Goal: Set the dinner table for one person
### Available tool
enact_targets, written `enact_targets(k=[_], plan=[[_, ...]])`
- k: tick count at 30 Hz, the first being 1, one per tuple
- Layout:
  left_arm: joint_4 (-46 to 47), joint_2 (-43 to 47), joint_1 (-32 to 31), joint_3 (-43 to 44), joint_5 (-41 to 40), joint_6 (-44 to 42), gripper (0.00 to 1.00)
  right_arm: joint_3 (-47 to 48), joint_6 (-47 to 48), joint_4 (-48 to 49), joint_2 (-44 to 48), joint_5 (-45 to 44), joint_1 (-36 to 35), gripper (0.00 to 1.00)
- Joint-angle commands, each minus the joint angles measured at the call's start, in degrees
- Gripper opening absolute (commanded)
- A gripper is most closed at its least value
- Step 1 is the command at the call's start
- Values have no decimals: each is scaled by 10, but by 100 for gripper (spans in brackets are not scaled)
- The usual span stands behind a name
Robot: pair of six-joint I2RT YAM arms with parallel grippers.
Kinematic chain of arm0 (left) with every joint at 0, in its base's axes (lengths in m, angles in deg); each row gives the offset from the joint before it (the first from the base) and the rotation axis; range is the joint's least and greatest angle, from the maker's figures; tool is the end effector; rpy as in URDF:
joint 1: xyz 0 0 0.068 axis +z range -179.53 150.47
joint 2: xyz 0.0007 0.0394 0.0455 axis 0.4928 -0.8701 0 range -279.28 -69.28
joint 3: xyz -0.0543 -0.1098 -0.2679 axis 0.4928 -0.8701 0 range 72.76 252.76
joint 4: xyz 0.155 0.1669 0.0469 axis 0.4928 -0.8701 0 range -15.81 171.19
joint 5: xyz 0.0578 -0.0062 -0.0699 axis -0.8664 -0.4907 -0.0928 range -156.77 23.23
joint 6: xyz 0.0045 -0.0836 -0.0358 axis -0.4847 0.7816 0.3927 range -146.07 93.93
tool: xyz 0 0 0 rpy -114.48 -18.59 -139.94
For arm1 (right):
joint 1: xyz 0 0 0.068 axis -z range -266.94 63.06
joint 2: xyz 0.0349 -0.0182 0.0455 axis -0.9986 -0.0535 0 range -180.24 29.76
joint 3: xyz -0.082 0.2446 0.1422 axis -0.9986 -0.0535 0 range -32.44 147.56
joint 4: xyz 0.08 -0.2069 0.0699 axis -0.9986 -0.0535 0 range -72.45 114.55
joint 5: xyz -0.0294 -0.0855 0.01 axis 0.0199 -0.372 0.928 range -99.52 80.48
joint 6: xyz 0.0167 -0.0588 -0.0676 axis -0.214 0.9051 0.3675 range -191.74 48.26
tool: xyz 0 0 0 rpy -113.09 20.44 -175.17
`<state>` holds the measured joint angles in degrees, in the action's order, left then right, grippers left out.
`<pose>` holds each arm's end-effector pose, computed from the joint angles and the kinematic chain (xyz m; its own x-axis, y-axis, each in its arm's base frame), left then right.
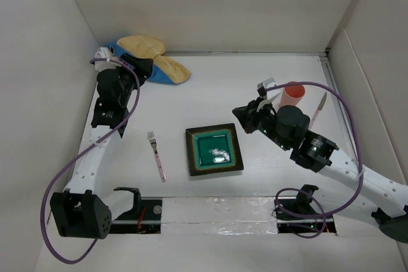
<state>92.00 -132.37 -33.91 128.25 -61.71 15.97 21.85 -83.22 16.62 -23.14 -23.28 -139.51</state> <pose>0.2640 -0.0273 0.4089 -0.0685 -0.6638 -0.7448 0.1590 0.7298 -0.6650 0.1443 0.1566 0.3896 -0.1929 0.0661 -0.9790 -0.6013 0.7805 0.1712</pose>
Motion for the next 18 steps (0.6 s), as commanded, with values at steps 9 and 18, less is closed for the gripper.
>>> enact_targets(k=[9,18], plan=[[36,-176,76,93,-118,109,0,-27,-8,35,3,-11,-1,0],[-25,-379,164,223,-56,146,48,-65,-13,69,-4,-8,-1,0]])
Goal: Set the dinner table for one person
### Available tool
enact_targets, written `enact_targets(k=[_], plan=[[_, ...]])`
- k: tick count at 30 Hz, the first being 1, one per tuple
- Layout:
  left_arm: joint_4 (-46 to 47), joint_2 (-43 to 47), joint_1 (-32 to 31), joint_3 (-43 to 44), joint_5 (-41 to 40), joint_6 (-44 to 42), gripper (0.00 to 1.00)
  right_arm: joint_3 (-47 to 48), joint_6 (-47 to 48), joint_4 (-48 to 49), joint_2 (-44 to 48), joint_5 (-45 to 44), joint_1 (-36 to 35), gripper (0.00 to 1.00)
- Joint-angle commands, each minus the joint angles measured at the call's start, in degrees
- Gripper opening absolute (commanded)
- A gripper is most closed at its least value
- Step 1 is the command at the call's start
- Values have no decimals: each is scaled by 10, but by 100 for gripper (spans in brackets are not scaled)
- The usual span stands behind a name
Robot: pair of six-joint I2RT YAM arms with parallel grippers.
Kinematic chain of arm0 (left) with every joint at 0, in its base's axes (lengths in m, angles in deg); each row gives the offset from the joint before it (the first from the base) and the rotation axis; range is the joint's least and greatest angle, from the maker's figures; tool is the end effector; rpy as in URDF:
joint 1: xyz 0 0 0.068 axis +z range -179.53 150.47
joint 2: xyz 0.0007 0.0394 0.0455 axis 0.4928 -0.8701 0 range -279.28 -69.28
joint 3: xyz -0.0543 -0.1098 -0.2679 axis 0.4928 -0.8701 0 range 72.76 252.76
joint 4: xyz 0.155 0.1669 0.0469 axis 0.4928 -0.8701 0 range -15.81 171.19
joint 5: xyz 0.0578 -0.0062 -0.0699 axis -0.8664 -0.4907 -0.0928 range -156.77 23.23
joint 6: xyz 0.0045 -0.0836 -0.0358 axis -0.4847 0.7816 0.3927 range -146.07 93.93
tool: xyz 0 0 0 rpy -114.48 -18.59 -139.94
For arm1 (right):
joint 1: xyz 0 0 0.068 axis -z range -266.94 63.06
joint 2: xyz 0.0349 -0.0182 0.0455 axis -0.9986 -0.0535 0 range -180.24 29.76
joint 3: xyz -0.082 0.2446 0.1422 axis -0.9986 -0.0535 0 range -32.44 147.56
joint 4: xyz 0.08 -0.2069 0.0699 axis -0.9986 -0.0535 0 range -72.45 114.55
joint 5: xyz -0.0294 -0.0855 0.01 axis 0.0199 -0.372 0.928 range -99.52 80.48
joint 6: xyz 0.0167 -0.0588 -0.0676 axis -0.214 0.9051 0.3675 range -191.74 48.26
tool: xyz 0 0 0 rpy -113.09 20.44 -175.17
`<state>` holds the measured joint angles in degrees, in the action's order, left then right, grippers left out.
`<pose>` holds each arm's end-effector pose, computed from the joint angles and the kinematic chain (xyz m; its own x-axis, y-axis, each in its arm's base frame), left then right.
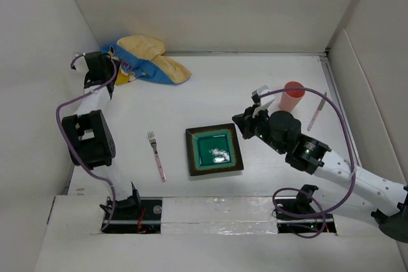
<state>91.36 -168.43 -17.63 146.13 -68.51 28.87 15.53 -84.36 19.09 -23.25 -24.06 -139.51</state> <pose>0.4242 0.0920 0.3155 0.0407 -0.8276 -0.5599 -0.3505 0.5129 -0.7836 0.1479 0.1596 0.3553 -0.2434 0.0300 -0.9695 -0.5794 0.7971 0.1702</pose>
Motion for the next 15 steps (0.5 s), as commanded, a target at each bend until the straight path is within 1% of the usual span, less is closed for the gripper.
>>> enact_targets(k=[1,2,3,5,6,7,8,9,10,11,15], plan=[[-17,-28,1,49,10,22,52,-1,1,43,-8,1,-1,3],[-17,-38,1,53,8,28,52,3,0,40,-14,1,-1,8],[-12,-58,8,56,9,37,53,6,-3,33,-20,2,-1,18],[5,-76,23,52,45,67,54,9,-2,36,-33,12,-1,27],[19,-95,23,49,57,82,55,7,6,47,-39,20,-1,36],[34,-112,37,43,87,116,56,10,2,49,-55,24,-1,45],[42,-119,37,43,87,117,56,10,1,49,-55,24,-1,45],[53,-126,37,37,92,128,57,10,0,49,-60,27,-1,51],[63,-133,37,35,101,139,57,9,0,49,-73,32,-1,53],[88,-145,43,30,101,160,59,9,4,72,-79,38,-1,54],[145,-167,43,6,103,207,61,22,0,69,-114,63,-1,57]])
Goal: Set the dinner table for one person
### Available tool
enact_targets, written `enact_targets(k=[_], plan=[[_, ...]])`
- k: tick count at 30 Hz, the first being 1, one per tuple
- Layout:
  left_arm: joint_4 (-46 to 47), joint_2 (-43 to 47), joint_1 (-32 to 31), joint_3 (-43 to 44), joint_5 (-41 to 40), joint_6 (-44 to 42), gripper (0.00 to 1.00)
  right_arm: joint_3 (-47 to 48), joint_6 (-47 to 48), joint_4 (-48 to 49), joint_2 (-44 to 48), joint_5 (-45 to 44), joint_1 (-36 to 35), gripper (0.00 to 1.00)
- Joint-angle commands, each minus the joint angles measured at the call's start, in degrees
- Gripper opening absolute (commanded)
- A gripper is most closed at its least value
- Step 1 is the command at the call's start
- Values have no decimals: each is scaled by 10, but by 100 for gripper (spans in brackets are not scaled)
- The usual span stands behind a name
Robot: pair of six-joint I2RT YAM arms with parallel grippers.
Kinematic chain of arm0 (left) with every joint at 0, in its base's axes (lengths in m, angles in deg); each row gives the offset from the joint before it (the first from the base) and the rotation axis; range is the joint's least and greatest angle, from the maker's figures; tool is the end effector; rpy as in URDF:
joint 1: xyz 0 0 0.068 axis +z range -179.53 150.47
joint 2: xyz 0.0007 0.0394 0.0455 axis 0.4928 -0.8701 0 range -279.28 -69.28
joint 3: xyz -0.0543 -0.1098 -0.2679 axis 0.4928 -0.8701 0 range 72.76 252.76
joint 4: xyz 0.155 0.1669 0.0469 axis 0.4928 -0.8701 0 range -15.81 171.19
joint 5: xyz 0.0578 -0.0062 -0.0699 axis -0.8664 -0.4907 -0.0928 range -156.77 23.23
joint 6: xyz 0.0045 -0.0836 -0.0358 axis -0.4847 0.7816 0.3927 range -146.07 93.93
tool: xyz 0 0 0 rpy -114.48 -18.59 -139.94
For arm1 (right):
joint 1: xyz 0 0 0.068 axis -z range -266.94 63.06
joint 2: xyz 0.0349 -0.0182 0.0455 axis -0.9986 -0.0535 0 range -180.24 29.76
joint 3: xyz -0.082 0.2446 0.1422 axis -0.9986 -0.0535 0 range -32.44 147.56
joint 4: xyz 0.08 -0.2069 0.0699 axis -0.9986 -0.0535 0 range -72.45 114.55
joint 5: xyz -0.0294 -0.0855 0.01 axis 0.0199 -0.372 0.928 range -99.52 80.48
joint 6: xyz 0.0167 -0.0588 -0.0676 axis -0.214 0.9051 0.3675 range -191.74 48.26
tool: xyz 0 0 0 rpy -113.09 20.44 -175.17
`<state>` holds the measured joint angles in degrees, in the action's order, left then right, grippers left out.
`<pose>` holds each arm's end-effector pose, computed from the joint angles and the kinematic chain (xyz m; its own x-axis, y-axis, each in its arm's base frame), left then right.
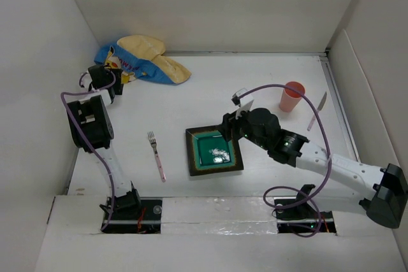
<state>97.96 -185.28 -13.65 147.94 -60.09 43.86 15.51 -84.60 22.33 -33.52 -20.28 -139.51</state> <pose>0.4722 0.1246 0.2134 0.0246 -0.9629 -0.2688 -0.4265 0.2330 -0.8739 0.1704 0.1976 0.3241 -0.3283 -0.0692 -0.9420 -0.6143 0.7733 0.1573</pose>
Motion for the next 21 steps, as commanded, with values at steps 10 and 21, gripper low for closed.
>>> enact_targets(k=[10,21], plan=[[154,-75,3,8,40,117,59,61,15,45,-82,50,-1,57],[248,-111,3,34,41,131,27,76,-1,82,-146,103,-1,49]])
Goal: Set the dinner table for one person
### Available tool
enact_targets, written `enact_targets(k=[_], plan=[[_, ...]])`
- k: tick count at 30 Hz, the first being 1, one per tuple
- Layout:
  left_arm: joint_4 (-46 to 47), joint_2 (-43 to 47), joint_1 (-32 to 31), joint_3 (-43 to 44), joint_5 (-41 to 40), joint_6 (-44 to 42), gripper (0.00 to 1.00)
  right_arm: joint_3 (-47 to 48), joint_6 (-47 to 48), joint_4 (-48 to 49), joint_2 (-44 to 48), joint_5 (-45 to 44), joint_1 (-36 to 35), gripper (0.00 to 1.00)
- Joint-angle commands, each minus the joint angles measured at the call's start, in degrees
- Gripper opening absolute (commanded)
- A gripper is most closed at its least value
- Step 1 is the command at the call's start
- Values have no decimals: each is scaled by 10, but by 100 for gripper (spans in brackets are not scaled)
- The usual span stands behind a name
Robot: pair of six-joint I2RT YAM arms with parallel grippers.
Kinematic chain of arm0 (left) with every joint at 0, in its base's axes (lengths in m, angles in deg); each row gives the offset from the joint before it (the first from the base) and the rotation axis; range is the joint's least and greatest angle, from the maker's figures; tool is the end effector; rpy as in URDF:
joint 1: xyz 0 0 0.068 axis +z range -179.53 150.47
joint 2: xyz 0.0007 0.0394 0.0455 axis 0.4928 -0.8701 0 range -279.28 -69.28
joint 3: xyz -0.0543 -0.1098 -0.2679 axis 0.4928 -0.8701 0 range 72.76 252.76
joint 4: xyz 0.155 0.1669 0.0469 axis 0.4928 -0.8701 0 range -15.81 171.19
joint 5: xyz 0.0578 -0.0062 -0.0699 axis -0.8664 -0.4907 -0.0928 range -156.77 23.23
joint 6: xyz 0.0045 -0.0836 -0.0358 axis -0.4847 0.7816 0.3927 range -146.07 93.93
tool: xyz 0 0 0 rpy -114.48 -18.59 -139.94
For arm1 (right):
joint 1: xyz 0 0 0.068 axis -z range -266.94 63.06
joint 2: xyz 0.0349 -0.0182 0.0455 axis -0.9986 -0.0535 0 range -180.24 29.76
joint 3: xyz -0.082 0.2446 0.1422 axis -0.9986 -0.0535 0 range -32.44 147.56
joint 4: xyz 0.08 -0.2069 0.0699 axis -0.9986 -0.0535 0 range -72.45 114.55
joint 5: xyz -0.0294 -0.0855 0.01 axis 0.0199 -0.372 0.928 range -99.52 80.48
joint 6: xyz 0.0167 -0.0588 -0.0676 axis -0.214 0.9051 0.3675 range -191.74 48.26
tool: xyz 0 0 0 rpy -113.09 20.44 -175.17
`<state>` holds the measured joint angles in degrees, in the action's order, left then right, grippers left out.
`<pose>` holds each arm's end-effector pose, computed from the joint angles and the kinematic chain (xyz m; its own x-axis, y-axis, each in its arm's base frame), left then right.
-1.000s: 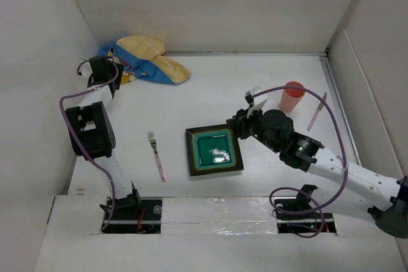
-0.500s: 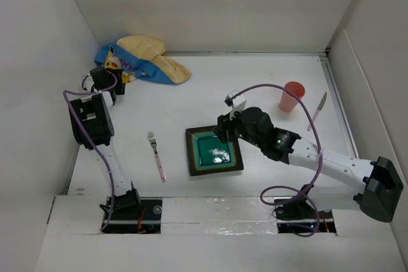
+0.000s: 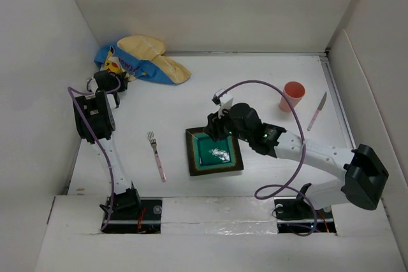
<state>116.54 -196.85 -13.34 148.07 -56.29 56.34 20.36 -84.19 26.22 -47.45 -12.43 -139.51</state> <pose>0.5041 0.1310 0.1633 0.0691 -0.9949 -0.0739 -0.2912 0.0507 -0.9553 0.1976 0.2514 0.2989 -0.3943 -0.1610 -0.9047 -0.6960 0.6953 0.1796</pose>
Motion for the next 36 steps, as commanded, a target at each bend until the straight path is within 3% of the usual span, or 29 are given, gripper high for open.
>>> enact_targets(k=[1,4,10,13,18,27,28,33,36], plan=[[63,3,0,36,3,6,27,28,-5,43,-14,42,-1,48],[67,-7,0,51,6,6,25,31,-6,45,-22,47,-1,47],[104,-21,-5,59,37,4,0,36,-1,44,-20,33,5,44],[132,12,-19,35,52,-12,0,50,4,45,-23,16,5,37],[180,74,-86,-19,81,-37,0,78,-18,37,-18,-21,34,13],[215,158,-279,-114,77,-96,0,59,-71,26,43,-44,117,9],[221,169,-294,-125,70,-97,0,55,-76,25,49,-53,126,11],[177,194,-359,-175,22,-137,0,23,-120,25,58,-88,162,48],[135,206,-395,-193,1,-171,16,2,-154,39,45,-100,176,60]])
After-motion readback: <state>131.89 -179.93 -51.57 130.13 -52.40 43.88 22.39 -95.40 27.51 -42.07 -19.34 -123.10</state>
